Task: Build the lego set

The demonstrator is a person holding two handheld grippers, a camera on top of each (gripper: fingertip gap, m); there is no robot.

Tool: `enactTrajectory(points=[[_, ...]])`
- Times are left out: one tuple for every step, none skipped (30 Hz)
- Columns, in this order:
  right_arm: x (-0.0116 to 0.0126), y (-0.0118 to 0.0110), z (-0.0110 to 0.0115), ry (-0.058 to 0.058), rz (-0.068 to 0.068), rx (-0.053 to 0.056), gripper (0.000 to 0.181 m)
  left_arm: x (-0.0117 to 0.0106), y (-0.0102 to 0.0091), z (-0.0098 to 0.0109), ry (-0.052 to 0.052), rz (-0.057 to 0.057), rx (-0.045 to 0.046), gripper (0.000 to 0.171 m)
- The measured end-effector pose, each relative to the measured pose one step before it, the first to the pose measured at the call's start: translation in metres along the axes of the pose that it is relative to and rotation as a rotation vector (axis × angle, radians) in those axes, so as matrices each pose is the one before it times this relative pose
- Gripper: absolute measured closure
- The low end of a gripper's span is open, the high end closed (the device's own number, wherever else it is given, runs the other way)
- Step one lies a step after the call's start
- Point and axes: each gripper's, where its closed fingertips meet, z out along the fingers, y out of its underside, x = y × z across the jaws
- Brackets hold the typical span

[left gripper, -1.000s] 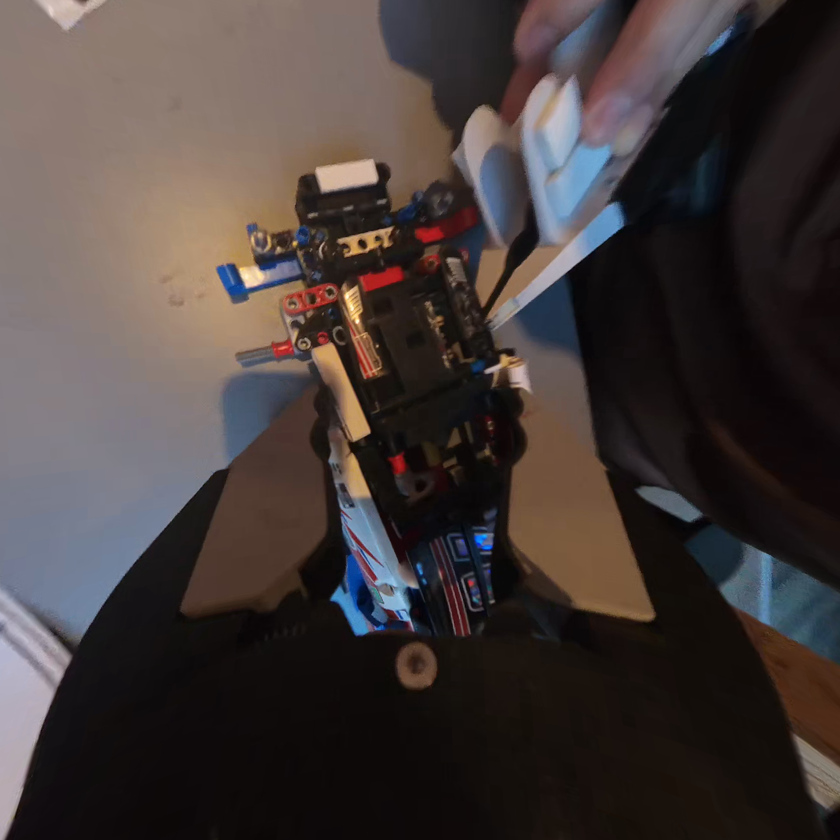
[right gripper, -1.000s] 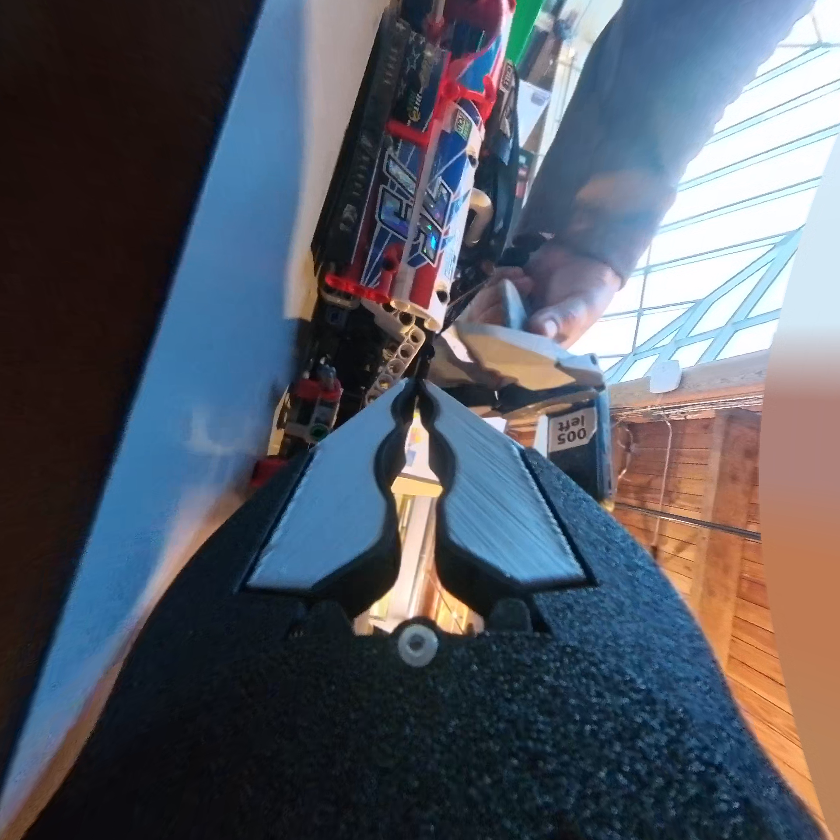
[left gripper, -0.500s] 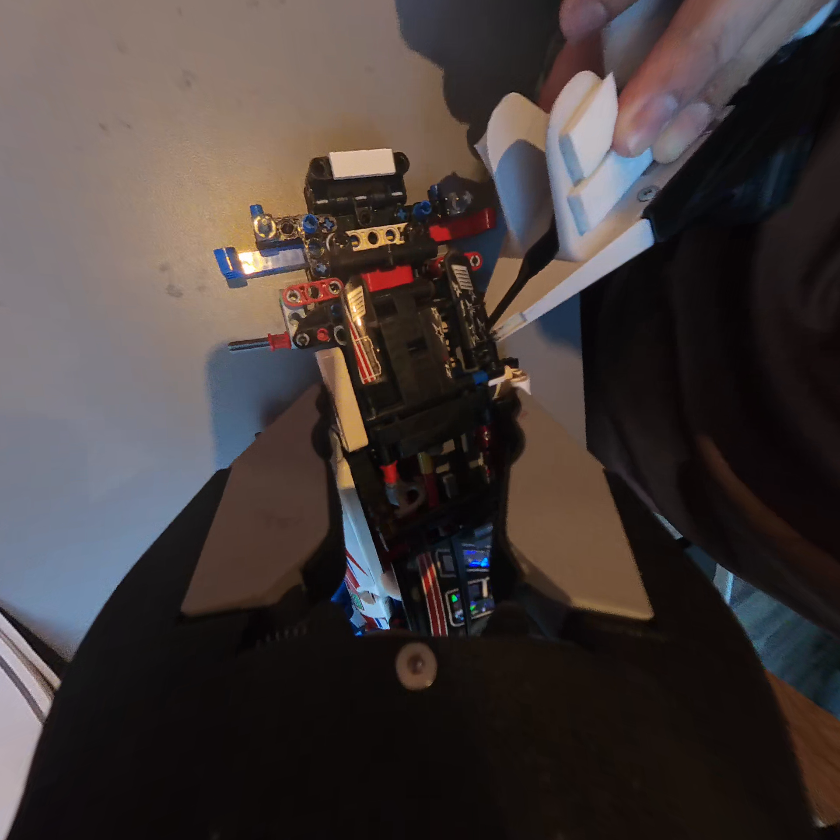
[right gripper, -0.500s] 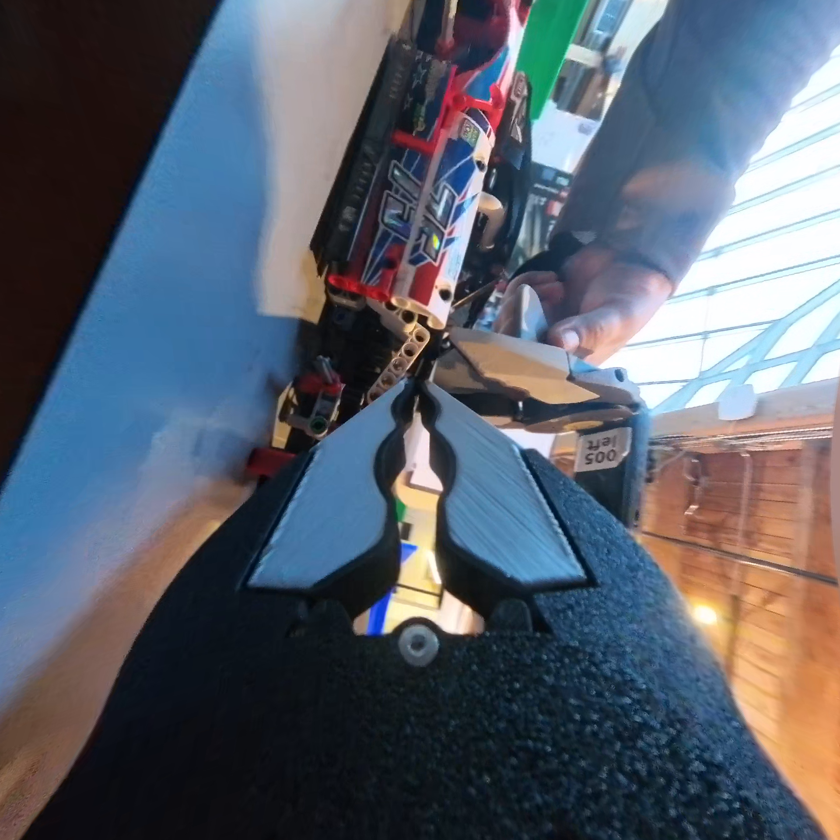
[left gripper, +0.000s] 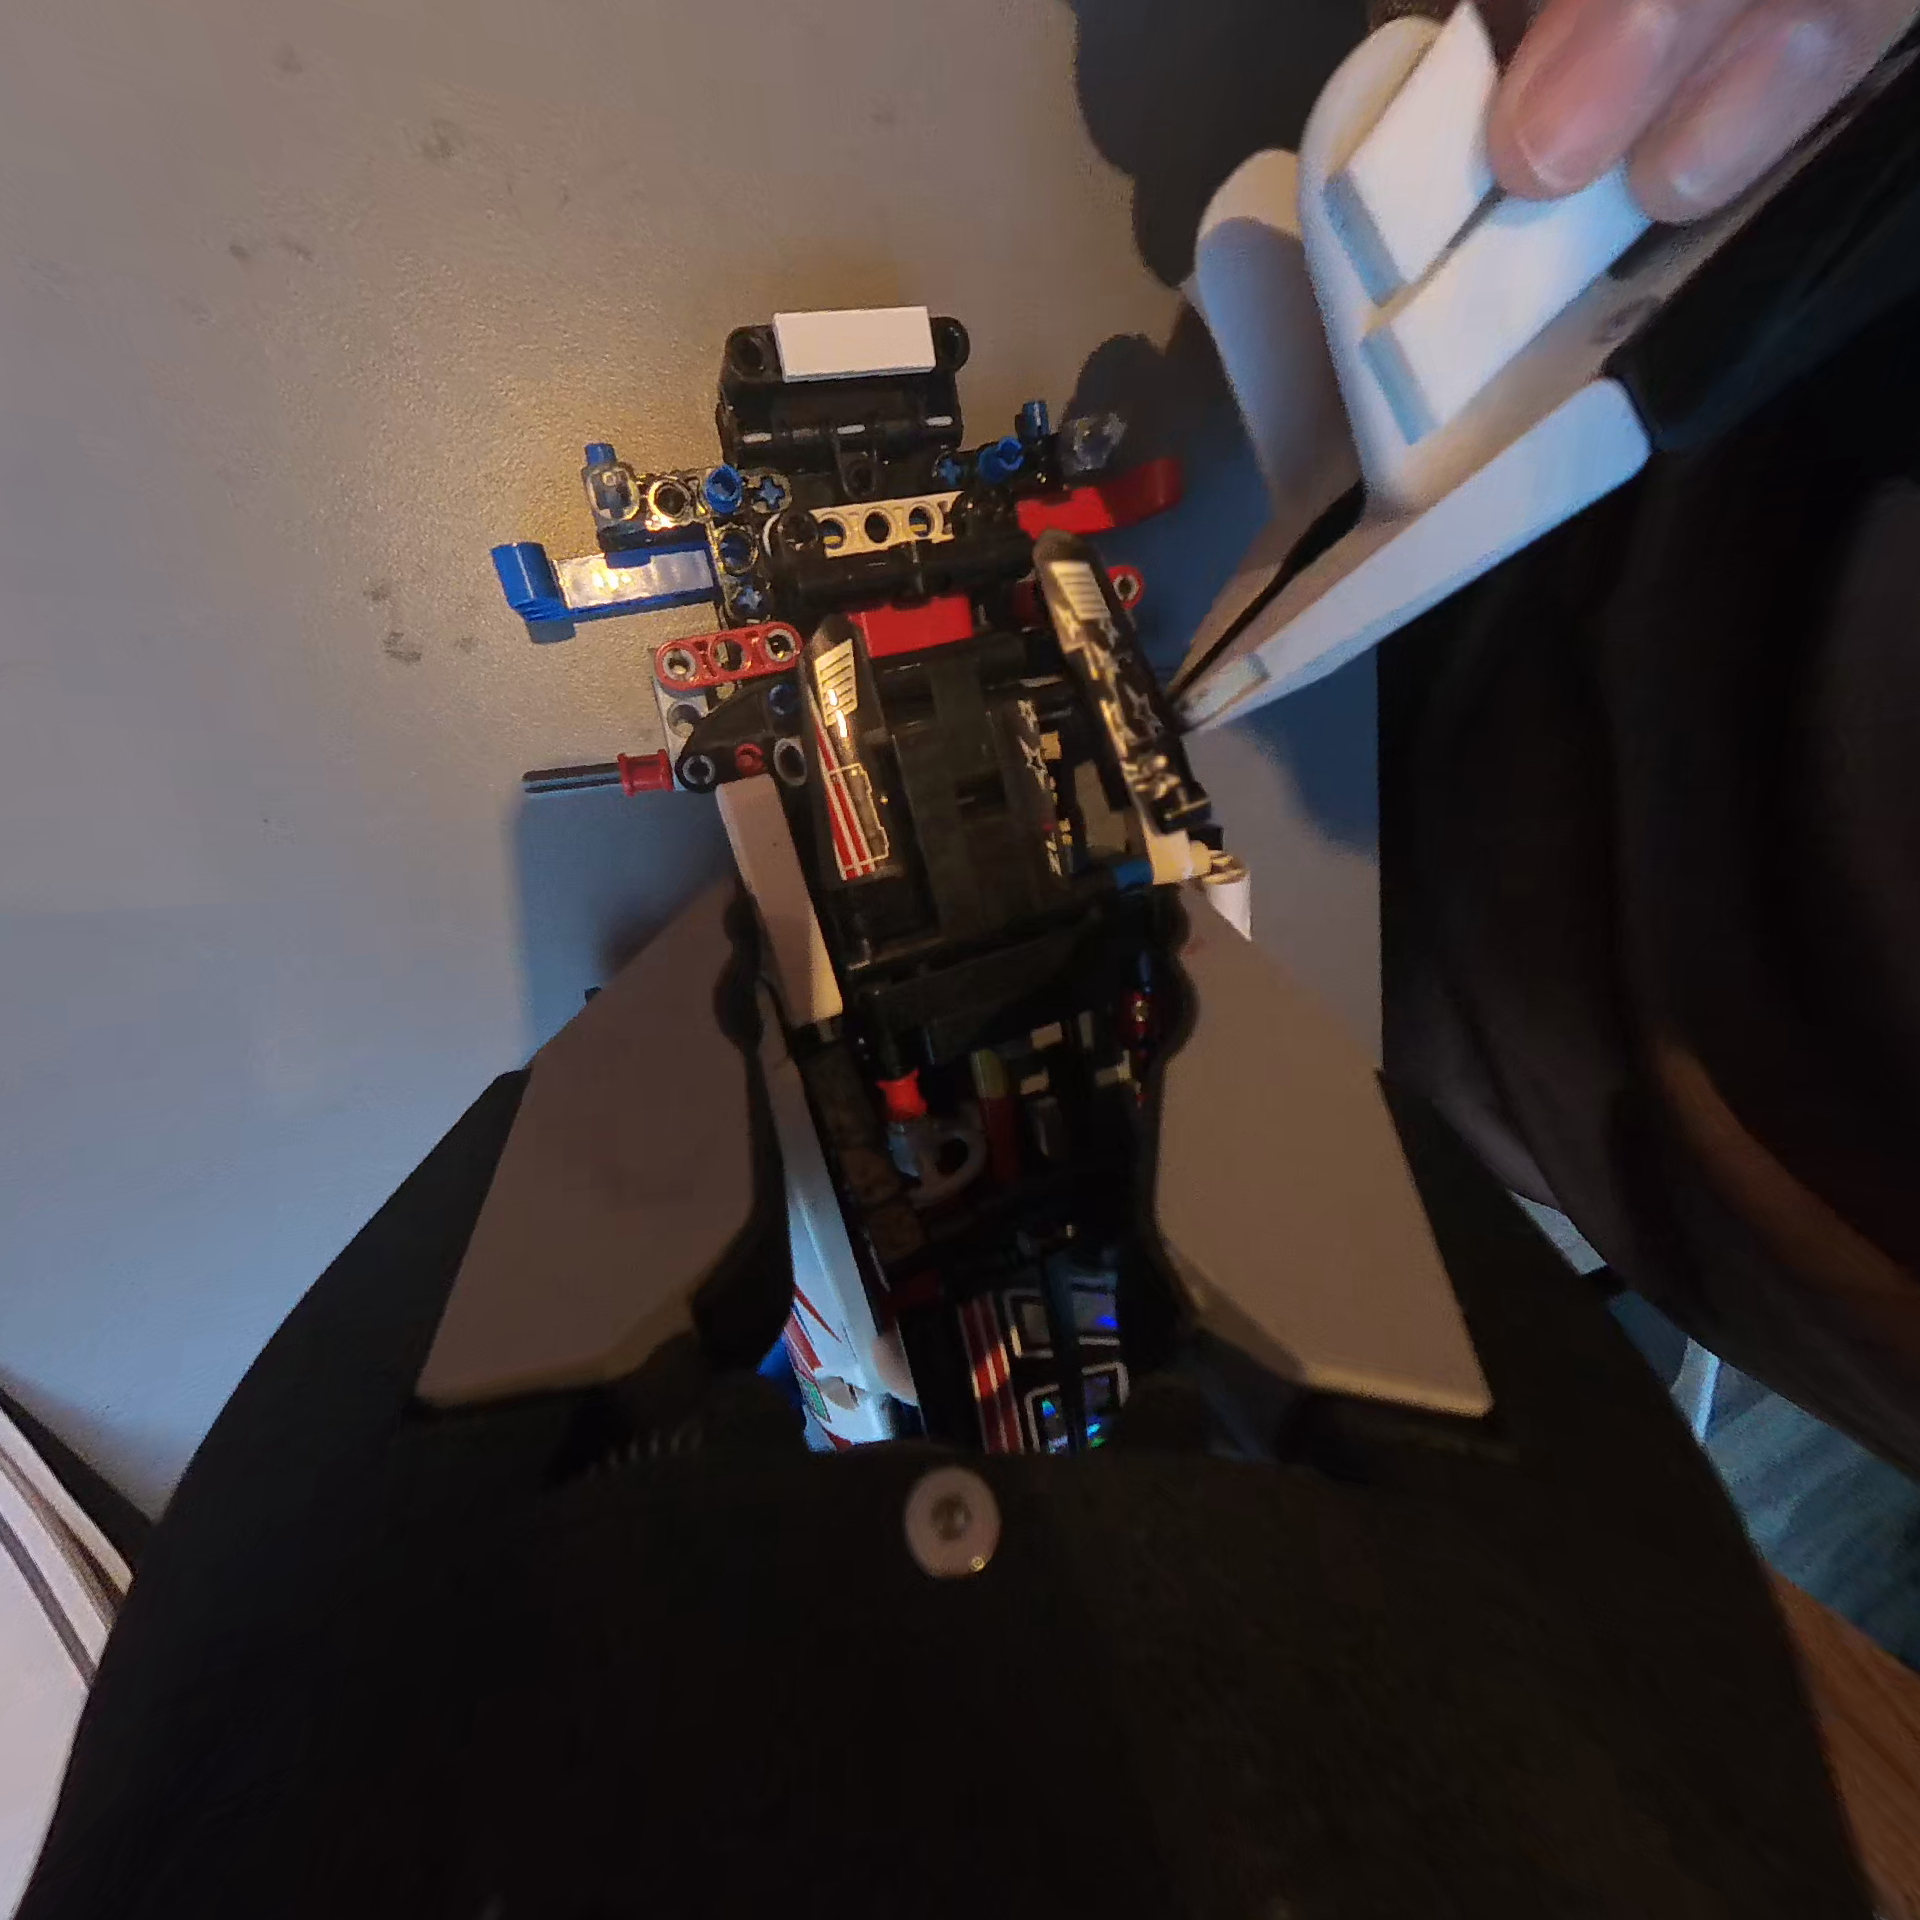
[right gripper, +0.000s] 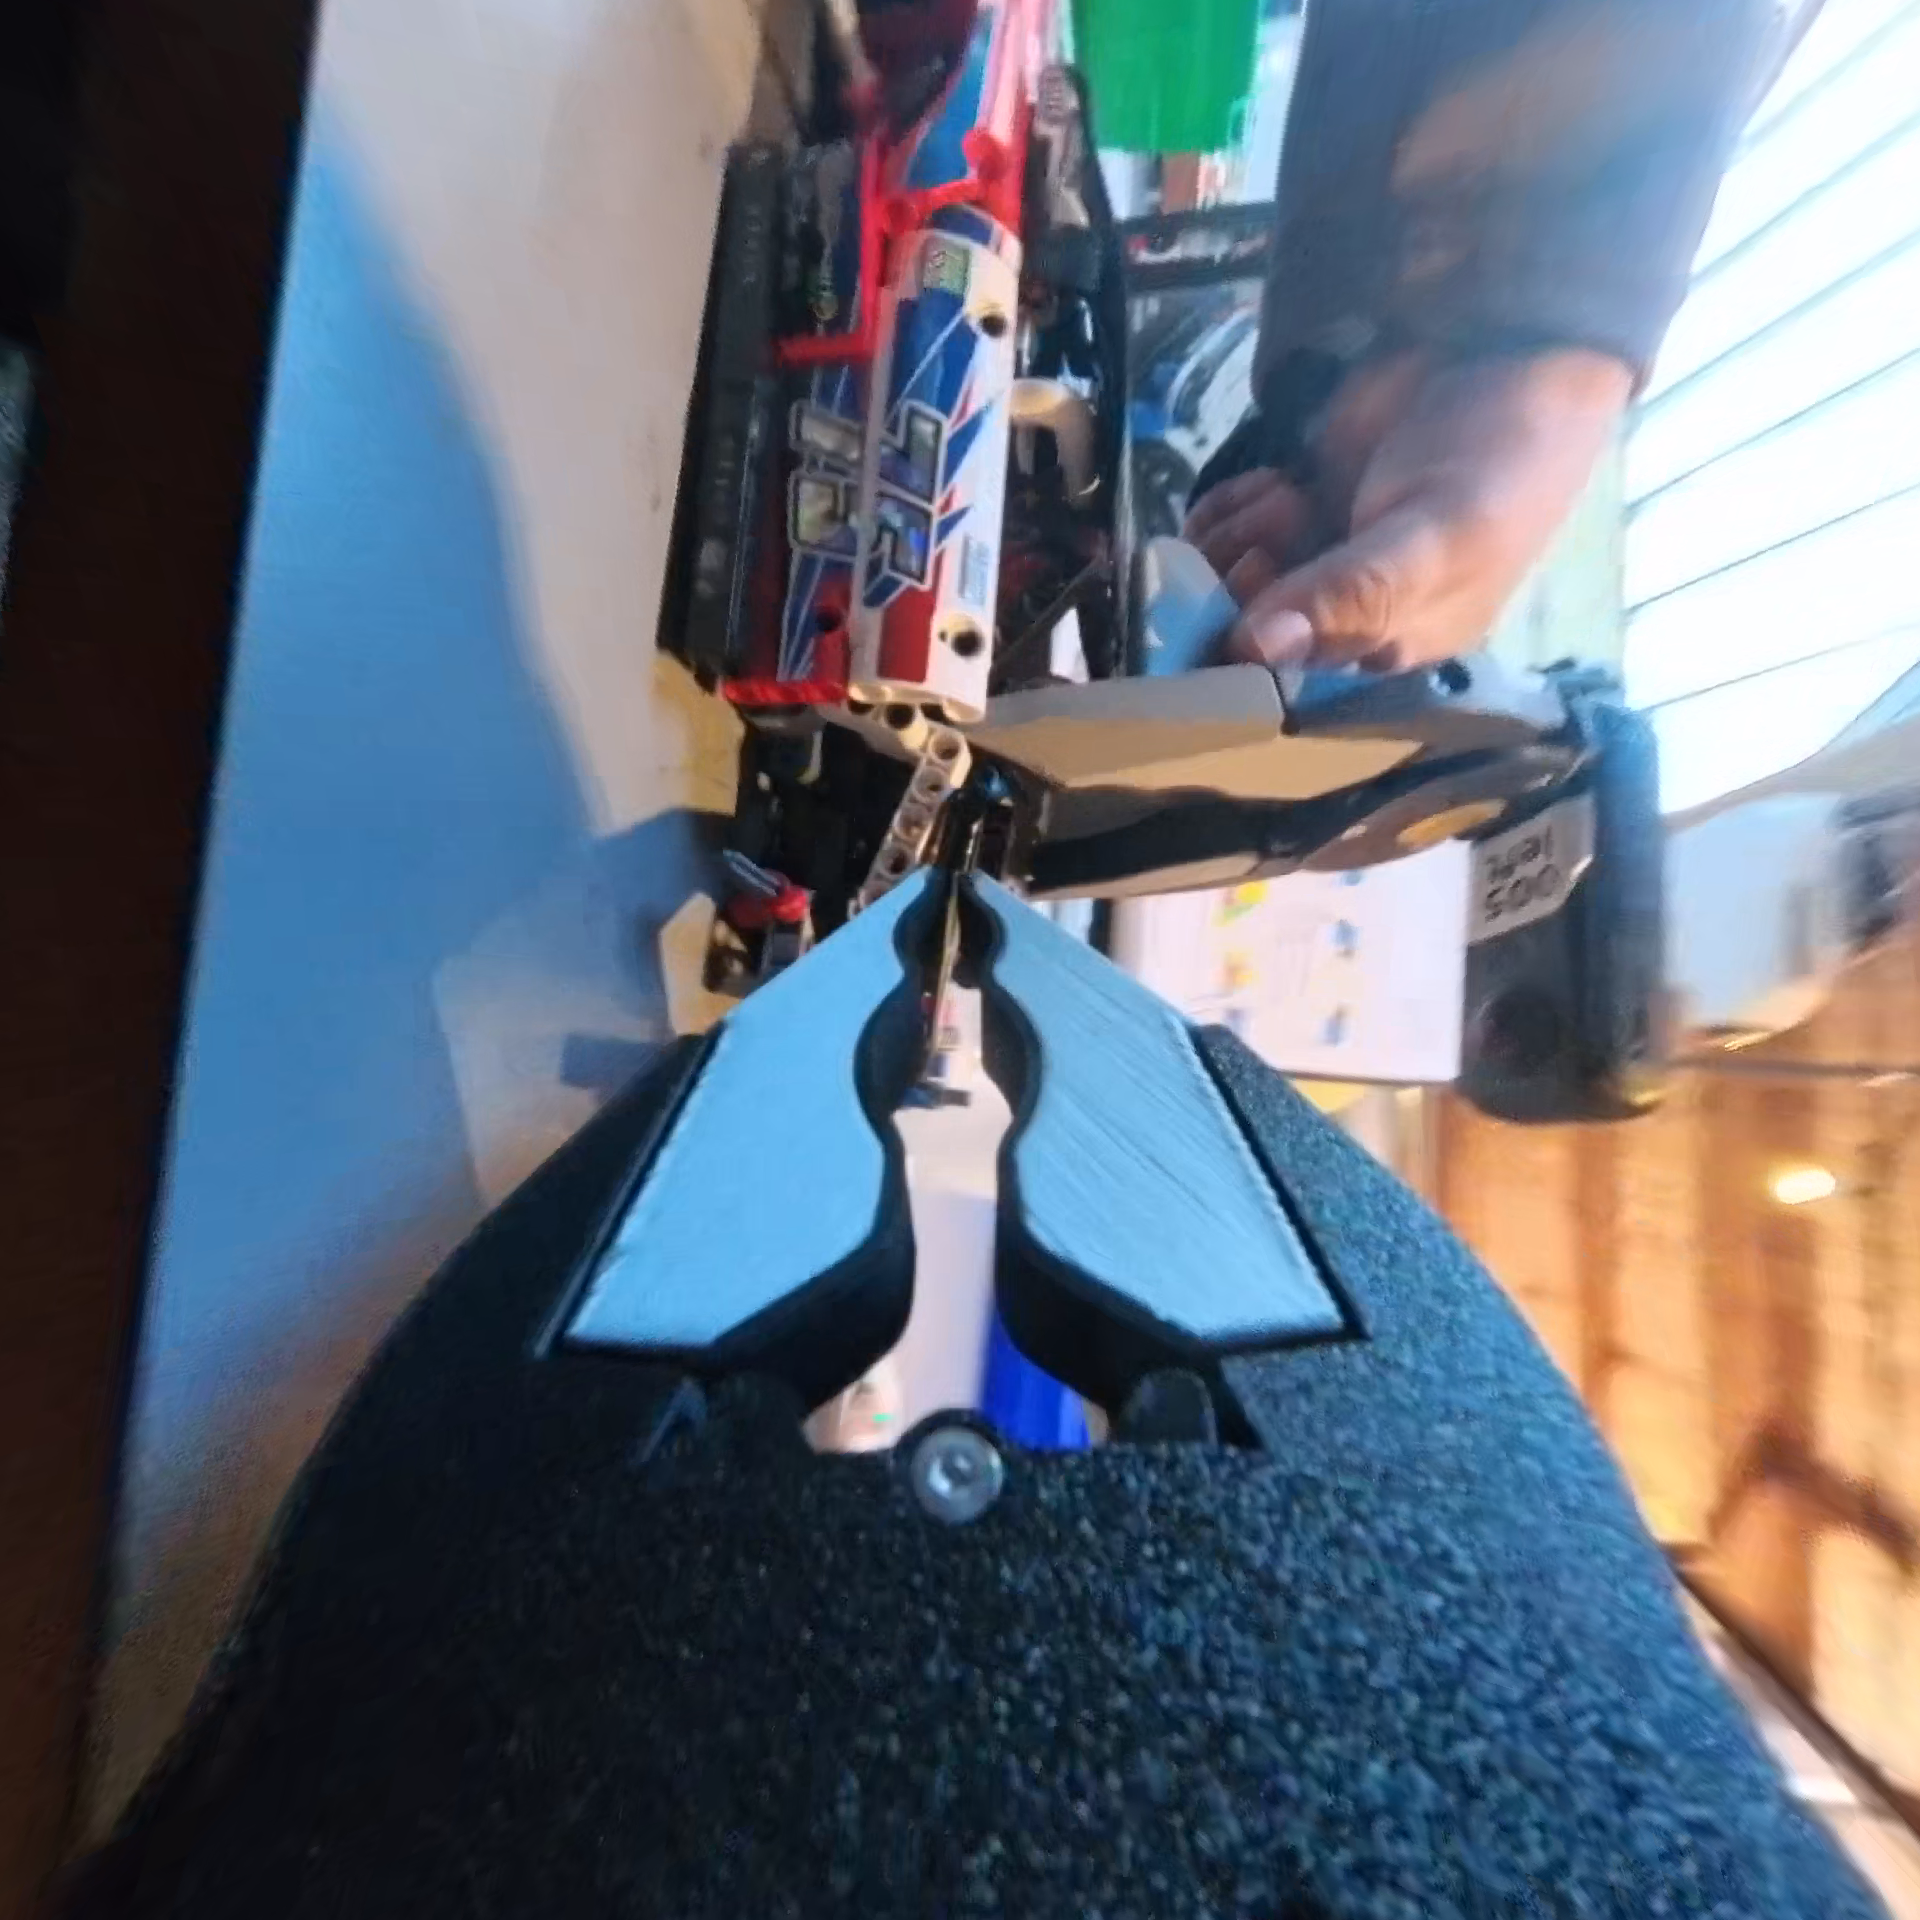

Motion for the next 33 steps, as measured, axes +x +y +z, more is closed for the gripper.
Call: enactTrajectory(points=[[-0.00193,-0.00246,-0.00188,-0.0288,0.0884,0.0037,0.181,0.00004,-0.00007,0.00003,0.0006,0.0011,-0.00010,0.098],[-0.00283,-0.00018,-0.00130,-0.0263,0.0734,-0.0025,0.181,-0.00001,-0.00010,0.00010,0.0011,0.0030,0.00168,0.098],[-0.00145,0.00308,0.00044,-0.0078,0.0338,-0.0215,0.181,0.00011,-0.00019,0.00000,0.0029,0.0037,0.00240,0.098],[0.00016,0.00244,0.00060,0.0072,-0.0119,-0.0178,0.181,0.00007,-0.00022,0.00007,0.0042,0.0040,0.00363,0.098],[0.00230,-0.00076,-0.00059,0.0233,-0.0368,-0.0035,0.181,-0.00008,-0.00043,0.00016,0.0058,0.0007,0.00566,0.097],[0.00283,-0.00176,-0.00087,0.0252,-0.0431,-0.0019,0.181,-0.00022,-0.00020,0.00018,0.0041,0.0000,0.00452,0.097],[-0.00057,-0.00218,-0.00068,0.0019,-0.0308,0.0002,0.181,0.00001,-0.00015,-0.00004,0.0009,0.0022,0.00493,0.097],[-0.00177,-0.00230,-0.00082,-0.0051,-0.0151,0.0032,0.181,0.00002,-0.00025,-0.00001,-0.0007,0.0019,0.00606,0.097],[-0.00178,-0.00254,-0.00165,-0.0031,-0.0082,0.0089,0.181,0.00008,-0.00002,-0.00015,-0.0010,0.0017,0.00668,0.097],[-0.00134,-0.00183,-0.00221,-0.0013,-0.0088,0.0092,0.181,0.00013,-0.00013,-0.00029,-0.0005,-0.0002,0.00712,0.098],[0.00045,-0.00010,-0.00215,0.0044,-0.0059,0.0012,0.181,0.00007,-0.00022,-0.00039,0.0007,-0.0012,0.00731,0.098],[0.00140,0.00237,-0.00171,-0.0013,0.0107,-0.0070,0.181,0.00025,-0.00012,-0.00046,0.0023,-0.0010,0.00710,0.098],[0.00273,0.00606,-0.00305,-0.0077,0.0373,-0.0147,0.181,0.00025,-0.00003,-0.00072,0.0040,-0.0015,0.00789,0.099],[0.00461,0.00830,-0.00324,-0.0049,0.0598,-0.0173,0.178,0.00090,-0.00014,-0.00096,0.0082,-0.0039,0.00946,0.098],[0.00555,0.00943,-0.00318,-0.0069,0.0773,-0.0156,0.175,0.00087,-0.00039,-0.00160,0.0085,-0.0051,0.01248,0.098],[0.00599,0.00926,-0.00268,-0.0138,0.0943,-0.0146,0.169,0.00066,-0.00026,-0.00225,0.0042,-0.0026,0.01221,0.098],[0.00574,0.00805,-0.00195,-0.0251,0.1111,-0.0133,0.164,0.00061,-0.00094,-0.00378,-0.0019,-0.0009,0.01483,0.099],[0.00192,0.00575,-0.00176,-0.0519,0.1207,-0.0019,0.162,0.00119,-0.00181,-0.00540,-0.0056,-0.0011,0.01967,0.099],[-0.00159,0.00308,-0.00178,-0.0741,0.1205,0.0107,0.162,0.00168,-0.00299,-0.00679,-0.0113,-0.0005,0.02656,0.099],[-0.00088,0.00123,-0.00129,-0.0676,0.1151,0.0182,0.160,0.00195,-0.00377,-0.00765,-0.0178,0.0049,0.03138,0.100],[-0.00045,-0.00020,-0.00076,-0.0629,0.1034,0.0266,0.158,0.00131,-0.00345,-0.00717,-0.0244,0.0081,0.02850,0.101],[-0.00160,-0.00081,0.00001,-0.0719,0.0857,0.0285,0.155,0.00103,-0.00254,-0.00559,-0.0224,0.0083,0.02112,0.101],[0.00036,-0.00038,0.00081,-0.0603,0.0723,0.0226,0.152,0.00144,-0.00183,-0.00338,-0.0120,0.0045,0.01419,0.101],[0.00103,-0.00068,0.00172,-0.0550,0.0606,0.0187,0.144,0.00091,-0.00104,-0.00100,-0.0034,-0.0031,0.00798,0.101],[-0.00079,-0.00107,0.00266,-0.0647,0.0477,0.0084,0.144,0.00165,0.00044,0.00129,0.0085,-0.0077,0.00004,0.101],[0.00081,-0.00057,0.00304,-0.0478,0.0359,-0.0017,0.146,0.00151,0.00179,0.00273,0.0123,-0.0091,-0.00712,0.100],[0.00242,-0.00008,0.00337,-0.0272,0.0260,-0.0038,0.145,0.00067,0.00292,0.00328,0.0066,-0.0070,-0.01241,0.101],[0.00112,0.00068,0.00359,-0.0255,0.0135,-0.0102,0.145,-0.00043,0.00287,0.00294,-0.0025,-0.0014,-0.01220,0.101],[0.00120,0.00129,0.00366,-0.0165,0.0008,-0.0146,0.146,-0.00181,0.00229,0.00232,-0.0138,0.0028,-0.00923,0.100],[0.00255,0.00193,0.00322,0.0010,-0.0115,-0.0181,0.147,-0.00211,0.00159,0.00164,-0.0159,0.0055,-0.00663,0.100],[0.00409,0.00226,0.00163,0.0016,-0.0199,-0.0201,0.146,-0.00123,0.00053,0.00107,-0.0098,0.0043,-0.00160,0.100],[0.00206,0.00109,0.00099,-0.0009,-0.0193,-0.0078,0.148,-0.00014,-0.00025,0.00069,-0.0001,0.0009,0.00377,0.100],[0.00055,-0.00029,0.00005,-0.0048,-0.0139,0.0052,0.153,0.00063,-0.00077,0.00054,0.0075,-0.0015,0.00607,0.100]])
